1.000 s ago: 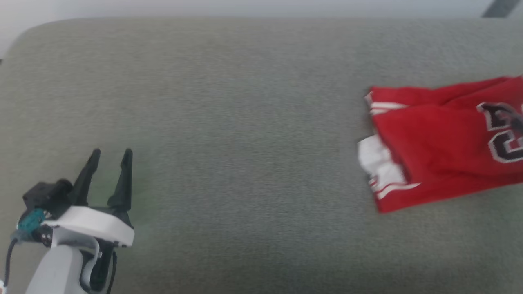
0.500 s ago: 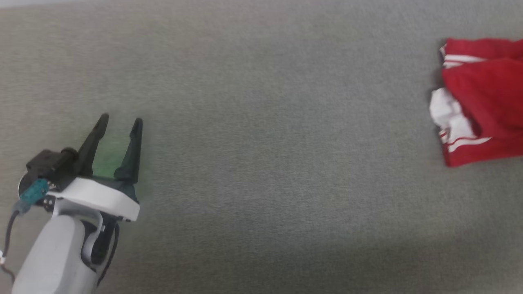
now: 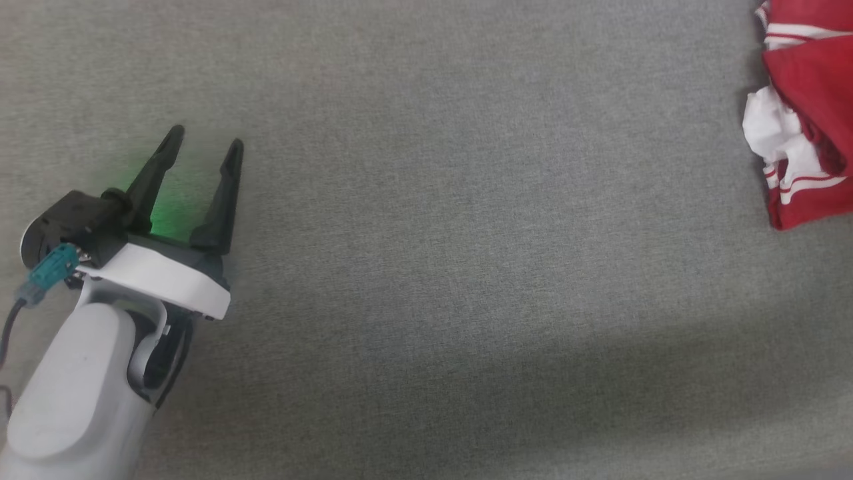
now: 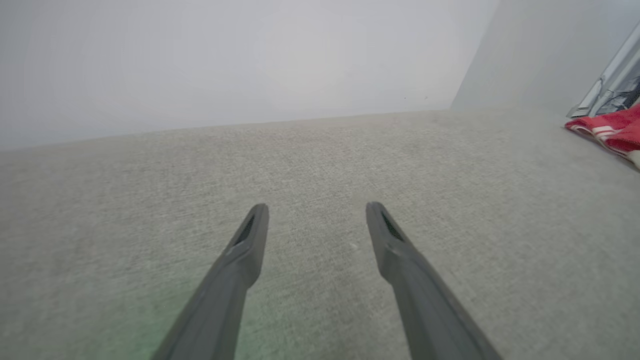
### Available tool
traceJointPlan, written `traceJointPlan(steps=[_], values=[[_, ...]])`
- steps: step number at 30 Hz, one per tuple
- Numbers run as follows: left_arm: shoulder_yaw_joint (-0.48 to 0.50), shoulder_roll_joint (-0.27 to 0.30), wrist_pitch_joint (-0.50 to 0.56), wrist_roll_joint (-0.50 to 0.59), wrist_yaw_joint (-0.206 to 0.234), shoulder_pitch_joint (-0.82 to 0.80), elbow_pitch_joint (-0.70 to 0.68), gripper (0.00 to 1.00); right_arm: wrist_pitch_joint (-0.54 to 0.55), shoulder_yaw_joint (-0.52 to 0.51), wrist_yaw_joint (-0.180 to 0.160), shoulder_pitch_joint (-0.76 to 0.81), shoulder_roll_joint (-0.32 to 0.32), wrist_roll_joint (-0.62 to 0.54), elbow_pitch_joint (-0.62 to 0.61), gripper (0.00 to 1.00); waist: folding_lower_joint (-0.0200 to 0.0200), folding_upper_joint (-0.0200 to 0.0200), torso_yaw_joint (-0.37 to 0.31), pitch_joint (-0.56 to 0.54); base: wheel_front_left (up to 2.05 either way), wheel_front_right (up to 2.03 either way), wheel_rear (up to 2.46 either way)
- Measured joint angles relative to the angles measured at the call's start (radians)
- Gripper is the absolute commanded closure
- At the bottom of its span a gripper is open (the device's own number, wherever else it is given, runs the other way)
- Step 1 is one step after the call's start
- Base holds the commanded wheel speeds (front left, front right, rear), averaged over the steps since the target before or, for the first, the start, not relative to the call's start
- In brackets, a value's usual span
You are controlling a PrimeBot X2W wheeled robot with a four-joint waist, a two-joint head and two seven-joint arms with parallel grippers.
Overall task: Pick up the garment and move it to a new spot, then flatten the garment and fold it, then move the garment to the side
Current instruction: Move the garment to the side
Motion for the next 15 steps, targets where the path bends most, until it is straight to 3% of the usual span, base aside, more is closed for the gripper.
traceJointPlan(steps=[15], values=[[-0.056, 0.024, 0.0, -0.02, -0.001, -0.074, 0.005, 0.0, -0.132, -0.009, 0.0, -0.109, 0.063, -0.119, 0.219, 1.0, 0.0, 0.0, 0.006, 0.064, 0.0, 0.0, 0.0]])
